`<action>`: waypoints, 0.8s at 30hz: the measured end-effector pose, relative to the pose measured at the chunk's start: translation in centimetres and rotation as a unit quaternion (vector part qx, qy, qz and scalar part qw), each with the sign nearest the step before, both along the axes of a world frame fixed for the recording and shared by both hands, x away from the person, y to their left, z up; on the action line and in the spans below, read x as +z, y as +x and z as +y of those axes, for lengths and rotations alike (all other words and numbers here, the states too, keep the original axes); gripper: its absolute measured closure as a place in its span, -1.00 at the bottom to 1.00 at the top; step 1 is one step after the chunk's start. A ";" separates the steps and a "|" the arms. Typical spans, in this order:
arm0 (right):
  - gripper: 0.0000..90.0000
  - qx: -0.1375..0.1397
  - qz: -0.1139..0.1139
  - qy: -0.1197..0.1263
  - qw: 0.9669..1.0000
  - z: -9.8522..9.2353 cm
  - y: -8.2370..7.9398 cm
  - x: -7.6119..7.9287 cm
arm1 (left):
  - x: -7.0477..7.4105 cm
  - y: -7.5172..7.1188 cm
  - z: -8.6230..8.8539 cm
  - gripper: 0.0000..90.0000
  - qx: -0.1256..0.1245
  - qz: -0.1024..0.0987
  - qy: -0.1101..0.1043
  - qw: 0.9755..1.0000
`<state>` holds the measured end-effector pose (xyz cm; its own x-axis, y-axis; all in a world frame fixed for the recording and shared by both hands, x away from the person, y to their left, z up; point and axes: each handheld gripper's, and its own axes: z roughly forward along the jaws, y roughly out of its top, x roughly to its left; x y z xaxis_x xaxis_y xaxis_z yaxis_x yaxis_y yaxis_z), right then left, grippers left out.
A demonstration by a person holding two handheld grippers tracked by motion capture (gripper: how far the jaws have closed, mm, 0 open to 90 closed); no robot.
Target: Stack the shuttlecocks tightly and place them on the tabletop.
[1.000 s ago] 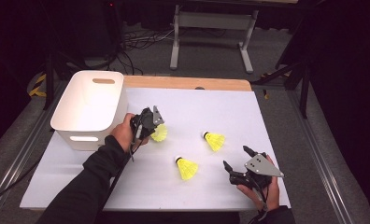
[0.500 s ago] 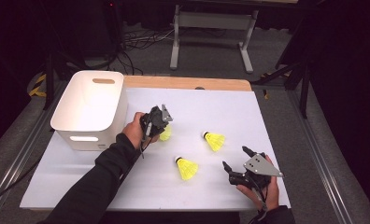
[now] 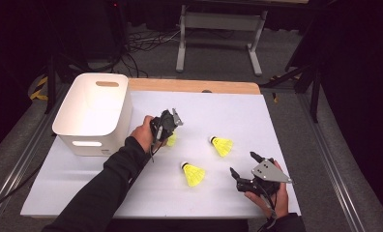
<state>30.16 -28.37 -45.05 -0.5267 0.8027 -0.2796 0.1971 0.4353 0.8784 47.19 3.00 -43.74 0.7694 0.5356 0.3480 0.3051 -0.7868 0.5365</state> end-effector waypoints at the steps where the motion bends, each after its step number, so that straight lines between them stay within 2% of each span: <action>1: -0.65 0.000 0.001 0.000 1.000 0.0 0.0 0.0 | 0.0 0.1 0.2 0.97 0.001 0.001 -0.006 1.000; 3: -0.65 0.001 0.000 0.000 1.000 0.1 0.0 0.0 | 0.0 0.2 0.2 0.97 0.010 -0.003 0.003 1.000; 8: -0.65 0.002 0.004 0.001 1.000 0.1 0.1 0.0 | -0.2 0.3 0.2 0.96 0.017 0.001 0.006 1.000; 9: -0.65 0.002 0.003 0.000 1.000 0.2 0.1 -0.1 | -0.3 0.4 0.3 0.96 0.020 -0.003 0.002 1.000; 14: -0.65 0.003 0.004 -0.001 1.000 0.1 0.1 -0.1 | -0.5 0.6 0.5 0.86 0.024 0.005 -0.021 0.999; 24: -0.66 0.004 0.007 -0.001 1.000 0.2 0.1 -0.2 | -0.2 0.6 0.5 0.64 0.029 -0.006 -0.025 0.999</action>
<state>30.29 -28.20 -45.22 -0.5376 0.7976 -0.2736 0.2061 0.4389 0.8746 47.77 3.48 -43.95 0.7323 0.5960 0.3295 0.3424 -0.7404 0.5784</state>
